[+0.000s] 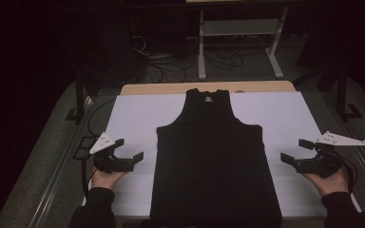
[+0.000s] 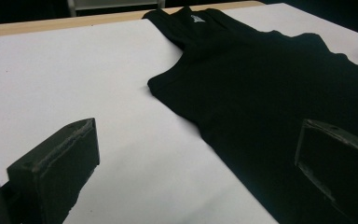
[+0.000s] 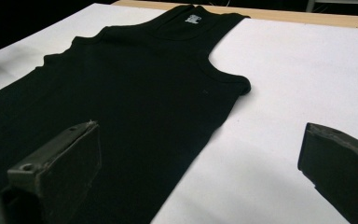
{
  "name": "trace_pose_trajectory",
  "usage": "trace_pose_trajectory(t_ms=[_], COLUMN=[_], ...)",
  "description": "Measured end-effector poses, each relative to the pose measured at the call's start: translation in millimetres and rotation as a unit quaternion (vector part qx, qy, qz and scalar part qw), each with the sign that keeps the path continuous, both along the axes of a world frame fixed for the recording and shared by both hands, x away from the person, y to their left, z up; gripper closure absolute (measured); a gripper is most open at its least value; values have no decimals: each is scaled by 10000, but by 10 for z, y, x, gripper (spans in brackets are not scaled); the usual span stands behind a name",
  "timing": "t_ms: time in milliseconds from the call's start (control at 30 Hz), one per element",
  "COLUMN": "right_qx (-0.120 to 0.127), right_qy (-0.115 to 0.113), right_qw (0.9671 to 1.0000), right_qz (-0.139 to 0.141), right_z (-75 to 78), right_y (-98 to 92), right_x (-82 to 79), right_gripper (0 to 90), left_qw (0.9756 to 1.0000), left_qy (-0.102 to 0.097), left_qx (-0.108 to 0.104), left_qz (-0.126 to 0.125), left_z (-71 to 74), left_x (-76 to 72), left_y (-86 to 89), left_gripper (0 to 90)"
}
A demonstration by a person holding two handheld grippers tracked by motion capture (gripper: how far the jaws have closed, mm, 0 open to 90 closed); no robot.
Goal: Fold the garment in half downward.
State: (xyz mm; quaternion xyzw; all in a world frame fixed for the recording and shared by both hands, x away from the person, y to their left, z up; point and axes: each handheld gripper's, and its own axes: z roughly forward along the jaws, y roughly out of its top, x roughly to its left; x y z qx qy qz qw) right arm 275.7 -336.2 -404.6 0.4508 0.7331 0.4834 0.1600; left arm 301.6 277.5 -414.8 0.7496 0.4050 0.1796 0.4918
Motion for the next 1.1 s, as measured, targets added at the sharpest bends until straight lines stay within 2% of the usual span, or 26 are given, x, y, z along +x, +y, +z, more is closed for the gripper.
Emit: trace_pose_trajectory(t_ms=[367,667,867,1100], right_qx=[-3,-42,-100,-210], right_qy=[-26,-29,-46,-26], right_qw=[10000,10000,9999,9996], right_qz=[-5,51,112,192], right_z=[14,48,72,86], right_y=[-17,-8,2,27], right_x=[-2,19,56,117], right_gripper=[0,0,0,0], left_qw=[10000,9998,9992,9986], left_qy=[12,-140,-178,-176], left_qx=[5,93,266,349], left_qz=[-29,-85,-243,-346], left_z=[11,84,136,173], left_x=[8,38,85,131], left_y=[-10,-56,-119,-175], left_gripper=[0,0,0,0])
